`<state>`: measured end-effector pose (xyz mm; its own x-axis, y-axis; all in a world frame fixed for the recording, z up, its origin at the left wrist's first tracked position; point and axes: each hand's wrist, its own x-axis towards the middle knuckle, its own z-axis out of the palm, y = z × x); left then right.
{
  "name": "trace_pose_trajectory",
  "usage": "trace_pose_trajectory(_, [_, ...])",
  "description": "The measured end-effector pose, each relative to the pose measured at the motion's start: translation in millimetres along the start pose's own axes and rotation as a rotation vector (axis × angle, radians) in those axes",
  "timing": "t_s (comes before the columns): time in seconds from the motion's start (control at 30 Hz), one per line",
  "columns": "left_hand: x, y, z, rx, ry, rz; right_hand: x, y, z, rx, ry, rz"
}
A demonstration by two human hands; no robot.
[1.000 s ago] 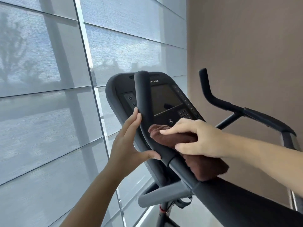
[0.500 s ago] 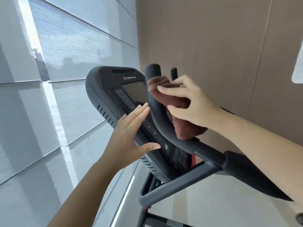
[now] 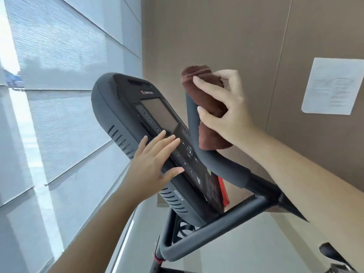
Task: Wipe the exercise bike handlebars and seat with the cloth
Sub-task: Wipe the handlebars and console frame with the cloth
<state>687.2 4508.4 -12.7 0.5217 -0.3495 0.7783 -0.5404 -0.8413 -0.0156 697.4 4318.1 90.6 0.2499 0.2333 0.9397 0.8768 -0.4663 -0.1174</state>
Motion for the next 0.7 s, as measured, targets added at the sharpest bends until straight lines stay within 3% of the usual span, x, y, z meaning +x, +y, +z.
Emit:
trace_pose_trajectory(0.17, [9.1, -29.2, 7.6, 0.236, 0.010, 0.169, -34.5, 11.3, -13.3, -0.064, -0.148, -0.001])
trace_pose_trajectory(0.3, [15.1, -44.0, 17.4, 0.303, 0.151, 0.321, -58.2, -0.6, -40.0, -0.125, -0.413, 0.114])
trace_pose_trajectory(0.37, [15.8, -50.5, 20.0, 0.299, 0.218, 0.373, -53.0, -7.8, -44.8, -0.179, -0.453, 0.144])
trace_pose_trajectory(0.53, [23.6, -59.5, 20.3, 0.301, 0.332, 0.424, -17.0, -19.3, -15.2, -0.108, 0.035, 0.221])
trace_pose_trajectory(0.7, [32.7, -64.1, 17.4, 0.311, 0.403, 0.470, -14.9, -24.3, 26.7, -0.334, 0.171, 0.142])
